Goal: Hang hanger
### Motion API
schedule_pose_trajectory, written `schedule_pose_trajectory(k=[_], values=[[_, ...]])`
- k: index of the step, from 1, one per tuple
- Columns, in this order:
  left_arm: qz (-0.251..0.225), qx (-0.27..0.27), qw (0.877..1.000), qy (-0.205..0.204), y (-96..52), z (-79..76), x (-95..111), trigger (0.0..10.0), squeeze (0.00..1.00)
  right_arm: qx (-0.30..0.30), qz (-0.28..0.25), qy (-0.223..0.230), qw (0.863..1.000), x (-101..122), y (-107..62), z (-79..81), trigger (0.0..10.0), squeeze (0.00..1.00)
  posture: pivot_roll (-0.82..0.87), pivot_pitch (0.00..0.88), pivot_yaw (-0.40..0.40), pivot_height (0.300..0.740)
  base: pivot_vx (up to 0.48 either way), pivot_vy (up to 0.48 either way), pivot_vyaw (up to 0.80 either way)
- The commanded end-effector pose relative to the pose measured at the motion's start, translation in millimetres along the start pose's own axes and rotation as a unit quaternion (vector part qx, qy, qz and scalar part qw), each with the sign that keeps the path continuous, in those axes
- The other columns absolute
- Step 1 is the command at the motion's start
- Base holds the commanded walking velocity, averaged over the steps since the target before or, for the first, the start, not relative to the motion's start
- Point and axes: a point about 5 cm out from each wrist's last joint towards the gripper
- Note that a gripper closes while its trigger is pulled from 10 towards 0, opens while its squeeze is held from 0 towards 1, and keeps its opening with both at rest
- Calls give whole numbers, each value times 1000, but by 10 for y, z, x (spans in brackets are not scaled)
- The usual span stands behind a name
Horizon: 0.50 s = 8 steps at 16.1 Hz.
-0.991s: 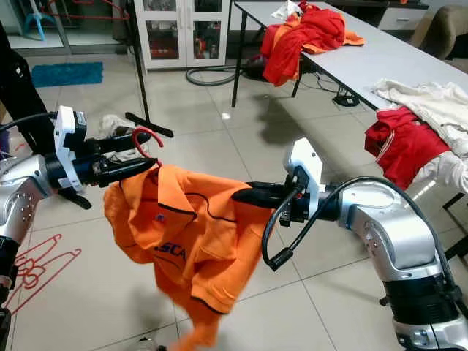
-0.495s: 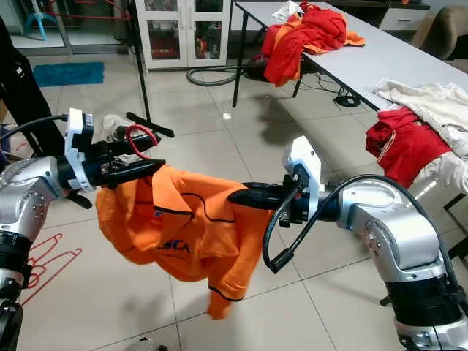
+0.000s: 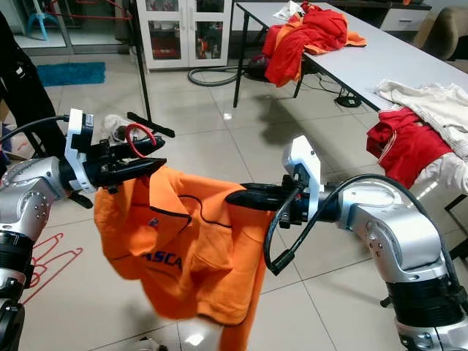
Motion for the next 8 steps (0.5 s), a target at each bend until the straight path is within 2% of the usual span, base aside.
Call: schedule_pose_trajectory(k=[1, 8], values=[[-1, -14, 1000, 1, 2, -28, 19, 0, 0, 3, -12, -10, 1000, 92, -66, 6, 0, 0, -84, 0, -58, 740, 0, 0, 0], [9, -46, 998, -33, -99, -116, 27, 0, 0, -9, -17, 14, 1000, 48, -126, -57, 0, 0, -82, 0, -59, 740, 0, 0, 0]])
Point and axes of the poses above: a point about 5 cm out from each wrist's last joint towards the gripper, its own y axis pointing out of the wrist towards the gripper, its own x axis along the axis of the wrist's last joint, z = x × y, and after that the axes turned 3 degrees about y, right-handed
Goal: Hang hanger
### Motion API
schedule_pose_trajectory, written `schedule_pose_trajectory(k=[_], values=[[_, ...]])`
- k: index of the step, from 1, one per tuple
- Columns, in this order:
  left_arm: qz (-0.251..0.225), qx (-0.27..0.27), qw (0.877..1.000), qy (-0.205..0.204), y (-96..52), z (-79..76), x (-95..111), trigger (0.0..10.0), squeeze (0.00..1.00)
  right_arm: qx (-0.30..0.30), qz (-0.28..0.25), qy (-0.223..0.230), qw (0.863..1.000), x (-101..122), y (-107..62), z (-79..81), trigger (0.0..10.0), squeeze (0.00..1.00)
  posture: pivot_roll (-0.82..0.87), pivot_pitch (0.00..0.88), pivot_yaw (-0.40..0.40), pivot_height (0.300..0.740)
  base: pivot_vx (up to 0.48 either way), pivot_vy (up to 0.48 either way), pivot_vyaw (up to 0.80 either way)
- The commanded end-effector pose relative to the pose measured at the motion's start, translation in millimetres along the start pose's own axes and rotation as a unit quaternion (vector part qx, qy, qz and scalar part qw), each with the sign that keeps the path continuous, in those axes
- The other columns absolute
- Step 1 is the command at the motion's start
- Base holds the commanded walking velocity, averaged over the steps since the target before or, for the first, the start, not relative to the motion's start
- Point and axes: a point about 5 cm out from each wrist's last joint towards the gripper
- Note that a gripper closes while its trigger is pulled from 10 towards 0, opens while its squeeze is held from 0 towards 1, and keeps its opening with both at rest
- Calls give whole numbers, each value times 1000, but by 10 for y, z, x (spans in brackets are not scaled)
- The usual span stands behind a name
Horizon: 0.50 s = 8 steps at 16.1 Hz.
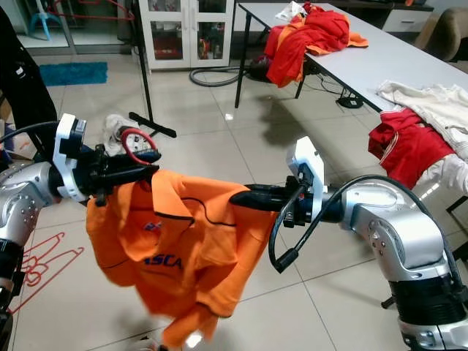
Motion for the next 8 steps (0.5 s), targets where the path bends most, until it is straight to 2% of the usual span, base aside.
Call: schedule_pose_trajectory(k=[1, 7, 8], values=[[-2, -17, 1000, 4, 19, -39, 41, 0, 0, -7, -20, -8, 1000, 91, -85, -15, 0, 0, -81, 0, -59, 740, 0, 0, 0], [-7, -27, 1000, -2, 8, -83, 54, 0, 0, -10, -18, 2, 1000, 59, -105, -37, 0, 0, -84, 0, -61, 740, 0, 0, 0], [-8, -27, 1000, -4, 8, -87, 51, 0, 0, -28, -17, 0, 999, 50, -103, -72, 0, 0, -84, 0, -61, 740, 0, 0, 0]])
Point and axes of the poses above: a point about 5 cm out from each wrist's last joint towards the gripper, its own y axis pointing out of the wrist towards the gripper, its own x axis along the axis of the wrist's last joint, z = x × y, and after that the axes turned 3 degrees about y, right-handed
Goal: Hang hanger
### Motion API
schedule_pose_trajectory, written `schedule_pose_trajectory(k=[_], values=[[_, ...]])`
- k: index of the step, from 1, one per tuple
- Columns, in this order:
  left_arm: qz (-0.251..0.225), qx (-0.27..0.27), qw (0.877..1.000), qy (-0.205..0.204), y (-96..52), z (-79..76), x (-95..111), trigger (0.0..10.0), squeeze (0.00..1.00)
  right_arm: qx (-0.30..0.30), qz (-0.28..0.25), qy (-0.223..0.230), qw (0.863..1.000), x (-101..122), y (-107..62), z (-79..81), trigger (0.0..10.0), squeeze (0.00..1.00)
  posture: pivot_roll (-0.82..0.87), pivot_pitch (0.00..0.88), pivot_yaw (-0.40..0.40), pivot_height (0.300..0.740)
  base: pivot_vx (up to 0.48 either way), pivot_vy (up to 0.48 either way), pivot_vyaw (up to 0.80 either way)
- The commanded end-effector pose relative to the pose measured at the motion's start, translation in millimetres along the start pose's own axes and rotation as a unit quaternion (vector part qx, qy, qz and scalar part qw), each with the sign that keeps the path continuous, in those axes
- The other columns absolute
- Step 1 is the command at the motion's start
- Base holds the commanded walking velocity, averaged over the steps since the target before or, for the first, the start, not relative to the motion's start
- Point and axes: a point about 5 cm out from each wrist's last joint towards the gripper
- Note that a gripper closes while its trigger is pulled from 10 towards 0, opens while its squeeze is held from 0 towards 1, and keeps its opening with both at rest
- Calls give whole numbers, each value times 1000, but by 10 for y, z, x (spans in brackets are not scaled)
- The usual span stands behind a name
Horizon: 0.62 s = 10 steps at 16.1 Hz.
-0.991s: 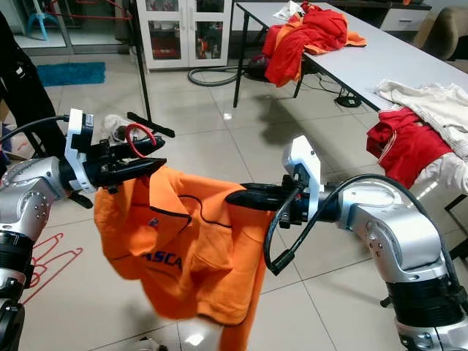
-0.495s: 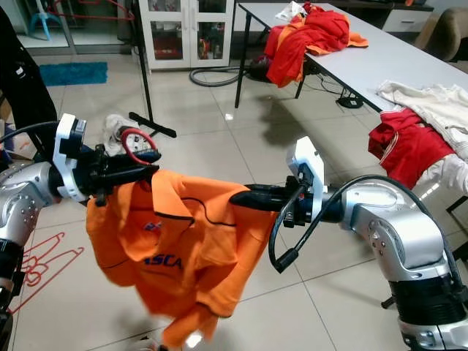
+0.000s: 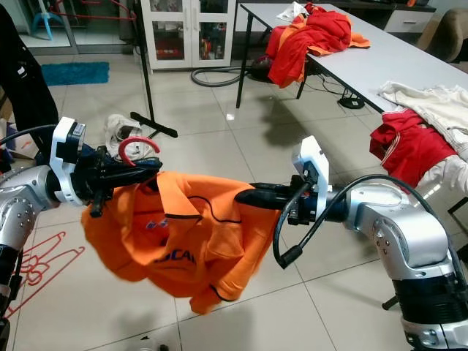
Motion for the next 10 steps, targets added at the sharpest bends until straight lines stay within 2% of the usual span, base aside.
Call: schedule_pose_trajectory(k=[1, 2, 3, 5, 7, 9, 10], values=[[-3, -1, 1000, 9, 3, -13, 46, 0, 0, -26, -10, -29, 999, 64, -51, -46, 9490, 0, -84, 0, -60, 740, 0, 0, 0], [-3, 2, 1000, 8, 3, -13, 43, 0, 0, -43, -3, -53, 998, 49, -43, -71, 10000, 0, -85, 0, -59, 740, 0, 0, 0], [-4, 4, 1000, 8, 4, -14, 42, 0, 0, -71, 4, -72, 995, 34, -39, -114, 10000, 0, -85, 0, -61, 740, 0, 0, 0], [-5, 11, 1000, 7, 0, -8, 42, 0, 0, -154, -6, -96, 983, 68, -89, -301, 10000, 1000, -84, 0, -62, 740, 0, 0, 0], [-7, 14, 1000, 4, -7, -11, 40, 0, 0, -280, -34, -137, 949, 187, -221, -561, 10000, 1000, -84, 0, -61, 740, 0, 0, 0], [-7, 16, 1000, 1, -20, -19, 26, 0, 0, -387, -31, -191, 902, 260, -380, -751, 10000, 1000, -83, 1, -60, 740, 0, 0, 0], [-7, 16, 1000, 1, -20, -22, 26, 0, 0, -409, -35, -200, 890, 281, -422, -791, 10000, 1000, -83, 1, -60, 740, 0, 0, 0]])
Point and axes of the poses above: a point about 5 cm out from each wrist's last joint towards the gripper, its own y axis pointing out of the wrist towards the gripper, its own x axis along the axis of the wrist's last joint, z = x × y, and after that the axes turned 3 degrees about y, right-handed
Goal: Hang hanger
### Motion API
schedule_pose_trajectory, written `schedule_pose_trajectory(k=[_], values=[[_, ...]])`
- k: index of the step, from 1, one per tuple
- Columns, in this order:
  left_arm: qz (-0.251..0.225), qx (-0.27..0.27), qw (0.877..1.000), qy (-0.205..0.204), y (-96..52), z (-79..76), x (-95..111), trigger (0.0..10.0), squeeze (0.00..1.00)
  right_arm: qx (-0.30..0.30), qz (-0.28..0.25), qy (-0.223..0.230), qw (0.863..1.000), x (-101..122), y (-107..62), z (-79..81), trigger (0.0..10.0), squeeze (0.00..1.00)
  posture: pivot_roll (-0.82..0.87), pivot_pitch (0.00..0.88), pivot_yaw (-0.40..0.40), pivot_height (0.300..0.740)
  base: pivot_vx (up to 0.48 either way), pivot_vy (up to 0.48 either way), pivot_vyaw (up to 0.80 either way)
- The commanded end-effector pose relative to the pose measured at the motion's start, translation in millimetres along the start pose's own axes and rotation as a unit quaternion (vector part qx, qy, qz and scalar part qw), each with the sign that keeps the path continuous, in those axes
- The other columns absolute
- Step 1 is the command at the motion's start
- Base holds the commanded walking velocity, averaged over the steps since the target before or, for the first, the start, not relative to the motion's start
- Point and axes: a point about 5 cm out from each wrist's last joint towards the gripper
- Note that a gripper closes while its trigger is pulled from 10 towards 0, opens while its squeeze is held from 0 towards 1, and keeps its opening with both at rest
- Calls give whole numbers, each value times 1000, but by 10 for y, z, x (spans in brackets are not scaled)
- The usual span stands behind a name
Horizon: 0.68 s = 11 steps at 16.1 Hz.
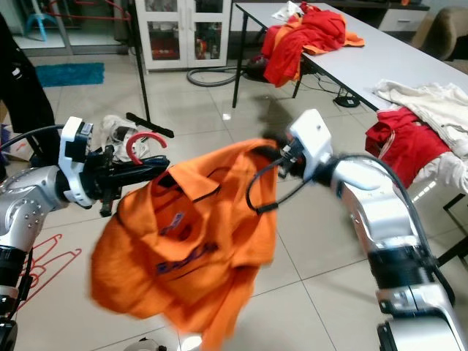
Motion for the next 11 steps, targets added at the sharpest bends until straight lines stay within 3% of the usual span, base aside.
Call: schedule_pose_trajectory(k=[1, 4, 6, 7, 9, 11], values=[[7, 10, 1000, -2, -156, -7, 10, 0, 0, -181, 40, -14, 983, -96, -329, -501, 10000, 1000, -83, 1, -60, 740, 0, 0, 0], [7, 10, 1000, -4, -168, -26, 4, 0, 0, -205, 58, -74, 974, -163, -375, -610, 10000, 1000, -78, 3, -59, 740, 0, 0, 0], [9, 11, 1000, -5, -172, -34, -3, 0, 0, -216, 64, -90, 970, -166, -381, -675, 10000, 1000, -78, 3, -59, 740, 0, 0, 0], [13, 13, 1000, -6, -173, -40, -14, 0, 0, -195, 53, -44, 978, -145, -356, -671, 10000, 0, -72, 5, -64, 740, 0, 0, 0], [15, 16, 1000, -6, -179, -44, -22, 0, 0, -157, 45, 22, 986, -165, -377, -636, 10000, 0, -72, 5, -64, 740, 0, 0, 0], [15, 19, 1000, -7, -187, -44, -26, 0, 0, -119, 47, 41, 991, -181, -427, -620, 10000, 0, -72, 5, -64, 740, 0, 0, 0]])
Point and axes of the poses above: a point about 5 cm out from each wrist's last joint towards the gripper, its own y axis pointing out of the wrist towards the gripper, its own x axis along the axis of the wrist's last joint, z = x × y, and after that the axes turned 3 degrees about y, right-handed
